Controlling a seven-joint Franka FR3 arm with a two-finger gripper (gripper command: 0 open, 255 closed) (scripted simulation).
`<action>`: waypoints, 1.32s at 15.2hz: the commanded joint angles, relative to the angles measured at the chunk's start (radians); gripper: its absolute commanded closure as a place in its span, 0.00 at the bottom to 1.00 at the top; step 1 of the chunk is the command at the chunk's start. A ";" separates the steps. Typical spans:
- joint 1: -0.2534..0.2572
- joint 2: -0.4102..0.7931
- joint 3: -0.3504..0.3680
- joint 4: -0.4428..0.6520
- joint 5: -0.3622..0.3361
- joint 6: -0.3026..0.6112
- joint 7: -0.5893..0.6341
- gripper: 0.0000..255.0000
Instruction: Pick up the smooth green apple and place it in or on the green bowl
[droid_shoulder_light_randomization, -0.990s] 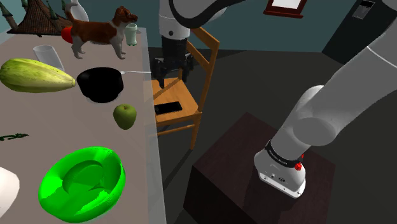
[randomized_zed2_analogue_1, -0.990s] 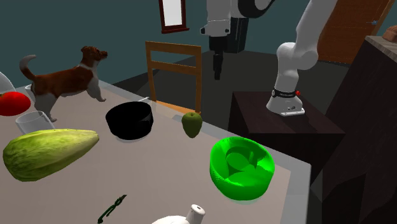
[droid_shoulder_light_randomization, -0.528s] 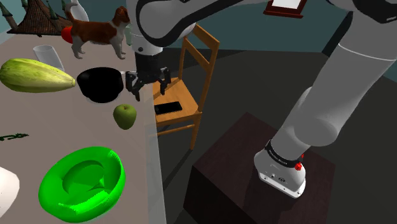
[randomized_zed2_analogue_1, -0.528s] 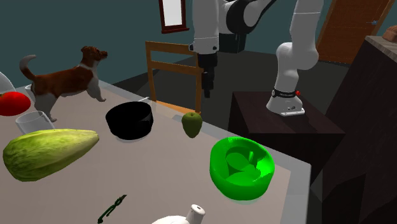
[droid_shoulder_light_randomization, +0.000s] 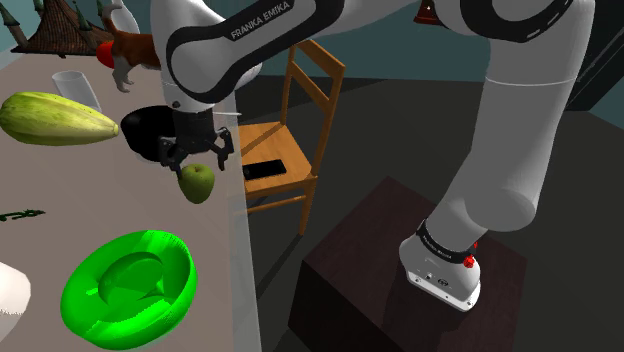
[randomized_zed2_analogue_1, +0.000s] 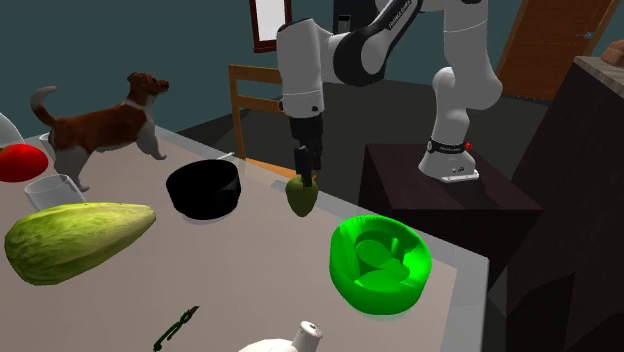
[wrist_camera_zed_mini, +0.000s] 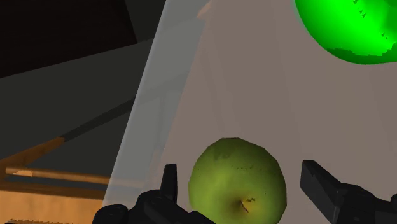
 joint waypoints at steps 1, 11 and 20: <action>0.010 0.033 -0.003 0.015 -0.009 0.018 0.011 0.00; 0.021 0.071 -0.008 -0.011 -0.022 0.081 0.019 0.00; 0.021 0.071 -0.007 -0.011 -0.022 0.080 0.019 1.00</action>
